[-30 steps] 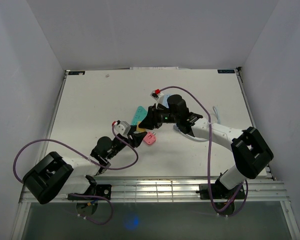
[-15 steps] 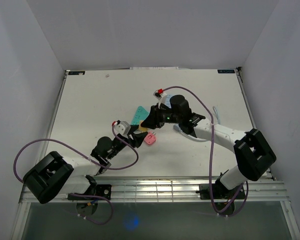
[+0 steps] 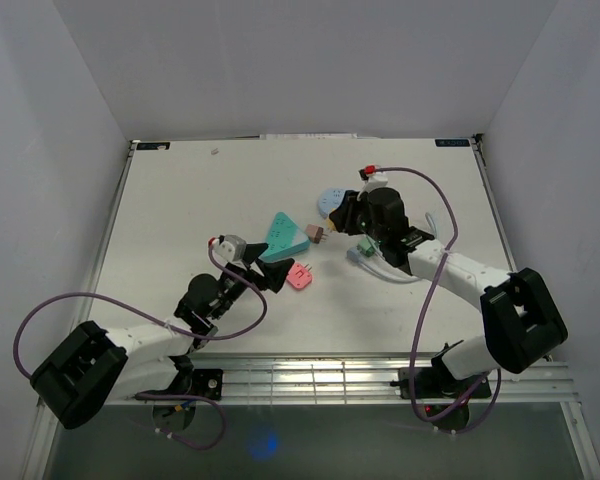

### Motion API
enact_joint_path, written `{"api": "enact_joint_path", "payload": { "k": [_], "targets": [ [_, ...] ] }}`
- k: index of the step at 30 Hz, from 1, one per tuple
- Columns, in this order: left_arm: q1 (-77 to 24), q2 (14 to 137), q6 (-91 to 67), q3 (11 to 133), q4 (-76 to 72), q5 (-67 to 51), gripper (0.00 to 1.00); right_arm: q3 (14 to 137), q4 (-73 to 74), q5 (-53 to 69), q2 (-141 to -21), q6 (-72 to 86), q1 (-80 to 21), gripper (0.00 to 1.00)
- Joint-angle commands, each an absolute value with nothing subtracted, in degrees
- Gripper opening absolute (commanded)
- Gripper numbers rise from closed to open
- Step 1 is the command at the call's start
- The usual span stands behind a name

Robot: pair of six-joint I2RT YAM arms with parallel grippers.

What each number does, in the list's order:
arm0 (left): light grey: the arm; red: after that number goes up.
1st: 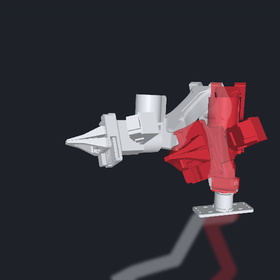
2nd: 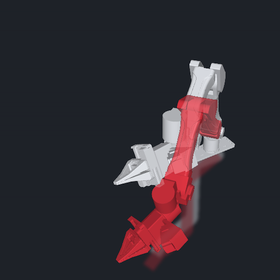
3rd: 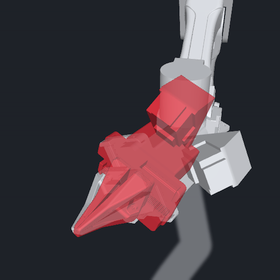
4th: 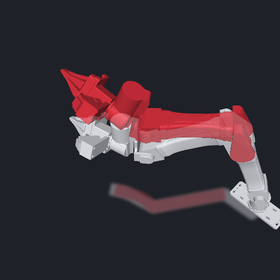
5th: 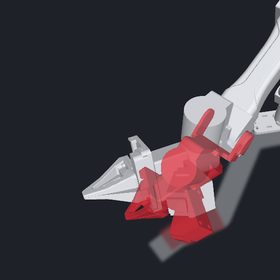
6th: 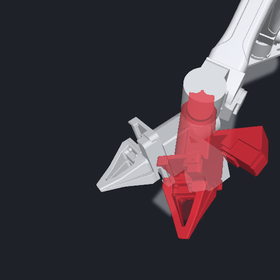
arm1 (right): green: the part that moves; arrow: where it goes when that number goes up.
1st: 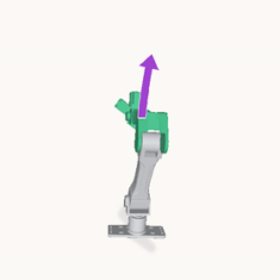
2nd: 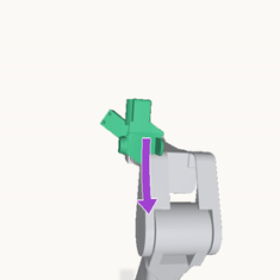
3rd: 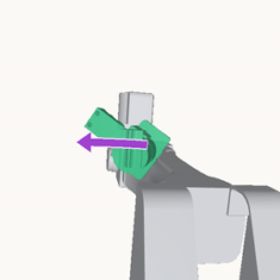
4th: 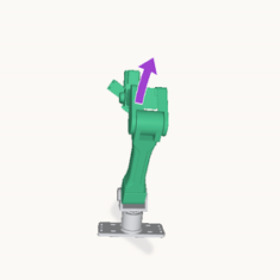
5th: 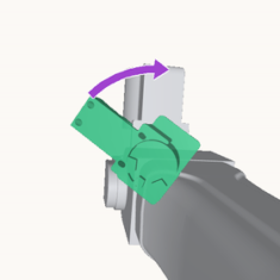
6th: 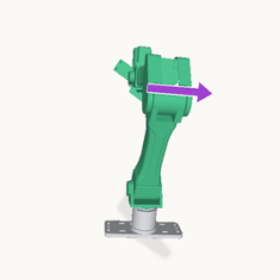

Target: Insert the plug

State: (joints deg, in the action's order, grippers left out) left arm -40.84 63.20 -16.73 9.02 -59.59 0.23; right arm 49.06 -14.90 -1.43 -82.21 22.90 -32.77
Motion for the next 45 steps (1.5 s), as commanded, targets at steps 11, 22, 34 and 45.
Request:
{"api": "enact_joint_path", "payload": {
  "k": [11,22,34,45],
  "targets": [
    [-40.8,63.8,-21.3,11.7,-55.1,1.8,0.98,49.6,-24.8,-27.9,-89.1,15.3,-33.0,0.08],
    [-40.8,64.2,-21.4,11.5,-55.5,1.5,0.98,57.3,-27.8,-34.8,-97.8,6.6,-33.0,0.08],
    [-40.8,64.6,-20.8,11.3,-56.5,0.9,0.98,60.1,-35.8,-30.4,-105.3,4.1,-32.1,0.08],
    [-40.8,64.7,-20.7,11.0,-57.6,0.3,0.98,62.2,-38.8,-30.5,-110.3,3.9,-31.1,0.08]
  ]
}}
